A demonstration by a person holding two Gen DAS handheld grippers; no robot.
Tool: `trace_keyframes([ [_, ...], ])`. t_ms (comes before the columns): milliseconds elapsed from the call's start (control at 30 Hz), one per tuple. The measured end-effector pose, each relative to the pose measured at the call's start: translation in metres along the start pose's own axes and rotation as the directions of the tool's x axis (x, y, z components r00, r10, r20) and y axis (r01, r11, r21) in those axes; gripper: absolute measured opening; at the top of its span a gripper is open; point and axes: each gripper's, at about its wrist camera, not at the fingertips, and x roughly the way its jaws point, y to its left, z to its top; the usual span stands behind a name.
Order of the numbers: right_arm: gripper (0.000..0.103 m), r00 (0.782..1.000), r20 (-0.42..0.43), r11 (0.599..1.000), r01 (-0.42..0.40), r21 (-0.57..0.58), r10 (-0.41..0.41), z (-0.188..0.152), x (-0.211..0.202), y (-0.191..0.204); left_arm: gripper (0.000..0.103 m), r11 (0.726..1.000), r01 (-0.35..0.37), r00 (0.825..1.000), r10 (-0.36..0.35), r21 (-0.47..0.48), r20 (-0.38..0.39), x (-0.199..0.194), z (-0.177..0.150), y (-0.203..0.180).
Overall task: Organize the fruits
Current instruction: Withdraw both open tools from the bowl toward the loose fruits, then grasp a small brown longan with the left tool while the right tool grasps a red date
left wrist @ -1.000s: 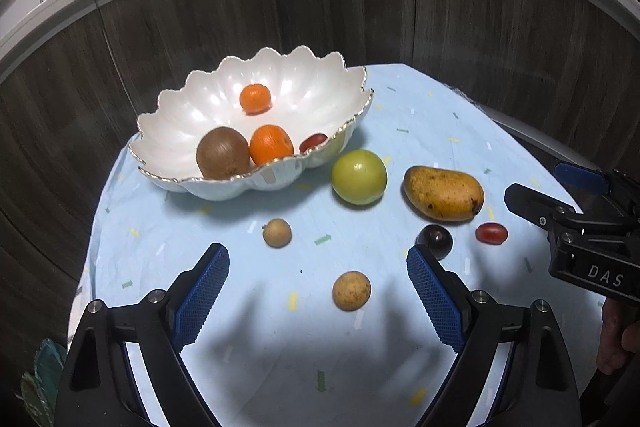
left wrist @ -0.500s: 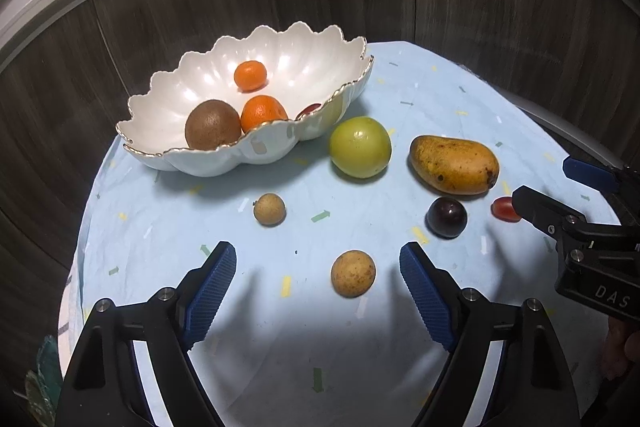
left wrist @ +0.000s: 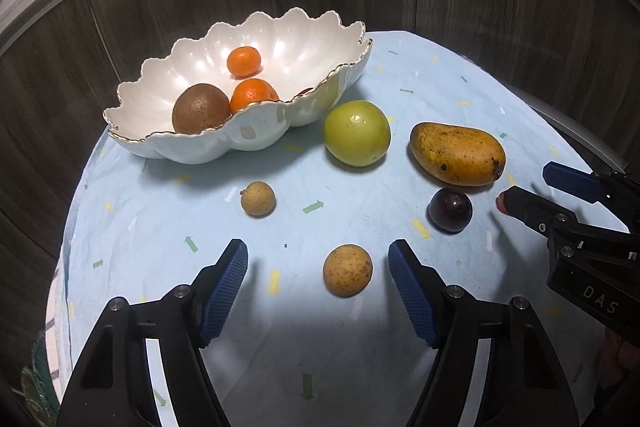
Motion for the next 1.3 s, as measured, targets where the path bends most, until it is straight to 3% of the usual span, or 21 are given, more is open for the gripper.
trace_keyframes([
  [167, 0.054, 1.0, -0.014, 1.0, -0.01, -0.002, 0.01, 0.0, 0.004, 0.001, 0.068, 1.0, 0.015, 1.0, -0.015, -0.011, -0.014, 0.006, -0.001, 0.0],
  [533, 0.034, 0.997, -0.071, 1.0, -0.022, 0.003, 0.022, 0.0, 0.015, 0.002, 0.059, 0.999, 0.039, 0.999, -0.04, -0.019, -0.033, 0.013, -0.005, -0.002],
  [767, 0.027, 0.997, -0.075, 0.999, -0.033, -0.005, 0.032, -0.002, 0.016, 0.003, 0.043, 0.998, 0.06, 0.998, -0.06, -0.007, -0.03, 0.01, -0.005, -0.005],
  [967, 0.026, 0.996, -0.076, 0.999, -0.041, 0.0, 0.04, -0.001, 0.015, 0.003, 0.029, 0.997, 0.076, 0.997, -0.075, 0.013, -0.03, 0.008, -0.004, -0.009],
  [1300, 0.025, 0.997, -0.071, 0.999, -0.042, 0.004, 0.042, -0.002, 0.012, 0.002, 0.026, 0.998, 0.067, 0.998, -0.066, 0.016, -0.021, 0.004, -0.003, -0.01],
])
